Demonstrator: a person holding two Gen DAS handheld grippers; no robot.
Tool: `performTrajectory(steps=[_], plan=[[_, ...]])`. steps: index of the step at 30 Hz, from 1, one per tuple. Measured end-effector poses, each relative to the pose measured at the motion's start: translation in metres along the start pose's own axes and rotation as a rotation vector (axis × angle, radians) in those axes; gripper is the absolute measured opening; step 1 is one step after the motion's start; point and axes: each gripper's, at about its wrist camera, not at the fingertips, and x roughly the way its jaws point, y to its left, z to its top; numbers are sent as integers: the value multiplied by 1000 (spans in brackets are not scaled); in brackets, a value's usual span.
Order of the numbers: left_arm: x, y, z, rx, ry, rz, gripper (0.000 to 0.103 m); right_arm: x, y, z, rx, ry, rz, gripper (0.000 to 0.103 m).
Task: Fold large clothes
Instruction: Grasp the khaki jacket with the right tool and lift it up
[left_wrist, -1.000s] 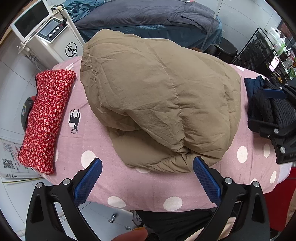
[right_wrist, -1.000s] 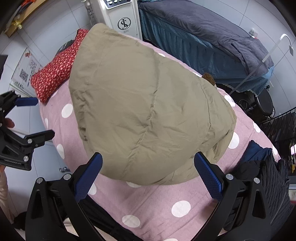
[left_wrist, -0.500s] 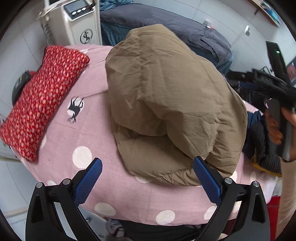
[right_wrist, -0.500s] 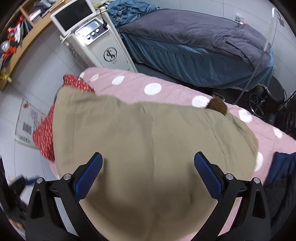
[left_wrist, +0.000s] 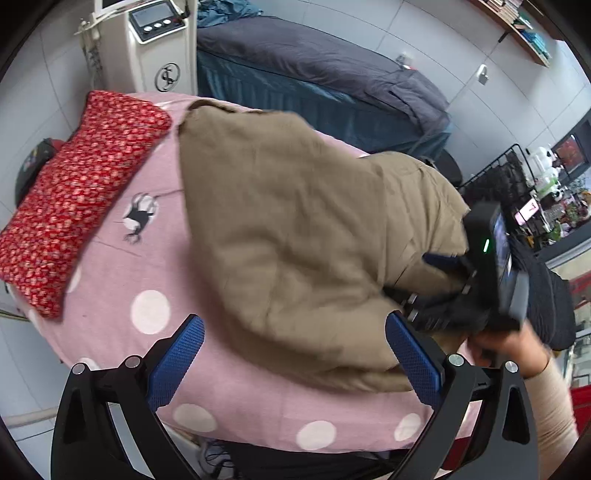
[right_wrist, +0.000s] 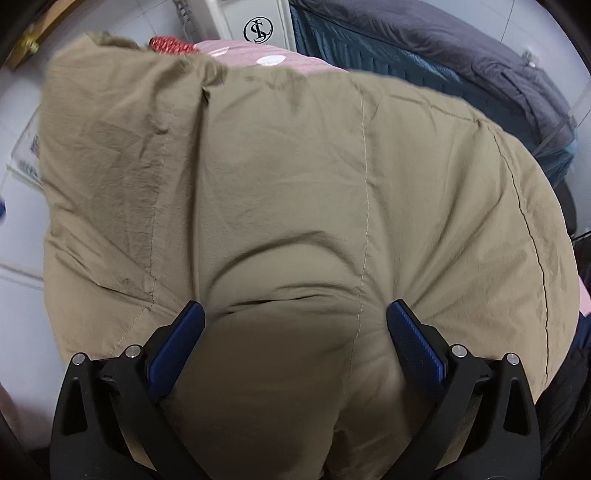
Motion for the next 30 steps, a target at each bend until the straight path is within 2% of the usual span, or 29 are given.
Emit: performTrajectory(steps=[6, 9, 11, 15, 18, 24, 25, 26, 29, 30], plan=[[14, -40, -6, 70, 35, -20, 96, 0, 37, -96, -98, -85, -151, 98], [17, -55, -12, 72, 60, -66, 96, 4, 54, -143, -112, -134, -227, 98], [16, -63, -15, 83, 73, -88, 96, 8, 59, -176, -105, -134, -265, 98], [5, -79, -28, 105, 79, -130, 96, 20, 40, -223, -34, -68, -237, 98], [-2, -86, -43, 120, 87, -175, 96, 19, 12, -246, 94, -46, -154, 98], [-6, -77, -64, 95, 94, -188, 96, 33, -32, -301, 274, 116, -20, 98], [-8, -74, -67, 93, 81, -173, 96, 35, -36, -311, 303, 140, -40, 98], [-10, -73, -72, 106, 42, -112, 96, 35, -35, -316, 285, 147, -87, 98], [-6, -77, -90, 184, -10, 82, 96, 7, -23, -319, 154, 12, -239, 98], [-2, -81, -93, 209, -6, 109, 96, -12, -22, -314, 132, -68, -288, 98]])
